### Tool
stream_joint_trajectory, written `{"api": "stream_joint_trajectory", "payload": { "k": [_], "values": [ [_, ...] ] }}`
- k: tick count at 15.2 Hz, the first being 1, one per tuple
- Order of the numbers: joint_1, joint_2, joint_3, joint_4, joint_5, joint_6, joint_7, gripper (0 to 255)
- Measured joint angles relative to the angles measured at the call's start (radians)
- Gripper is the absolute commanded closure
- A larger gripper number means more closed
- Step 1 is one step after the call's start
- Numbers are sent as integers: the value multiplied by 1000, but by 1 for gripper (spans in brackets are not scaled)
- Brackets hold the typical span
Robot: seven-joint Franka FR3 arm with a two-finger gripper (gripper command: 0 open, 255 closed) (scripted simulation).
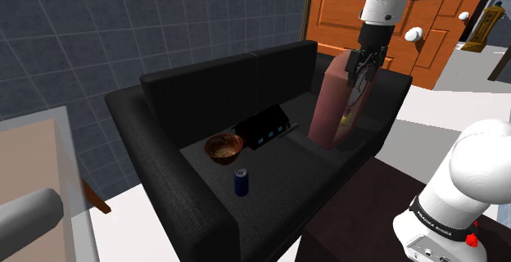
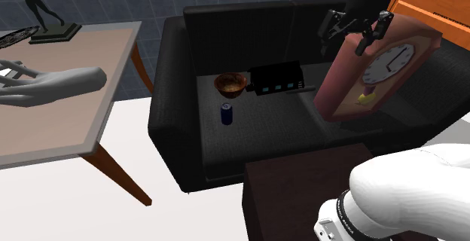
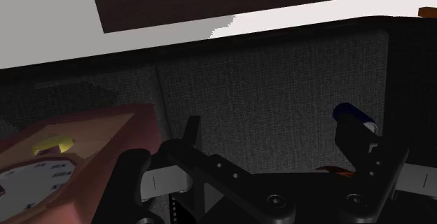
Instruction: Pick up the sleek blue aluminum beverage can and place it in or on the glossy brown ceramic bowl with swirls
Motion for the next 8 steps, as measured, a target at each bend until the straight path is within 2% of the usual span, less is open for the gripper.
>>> {"api": "stream_joint_trajectory", "payload": {
  "k": [3,8],
  "values": [
    [8,23,19,-13,11,35,19,0],
    [32,125,79,-55,40,178,77,0]
  ]
}}
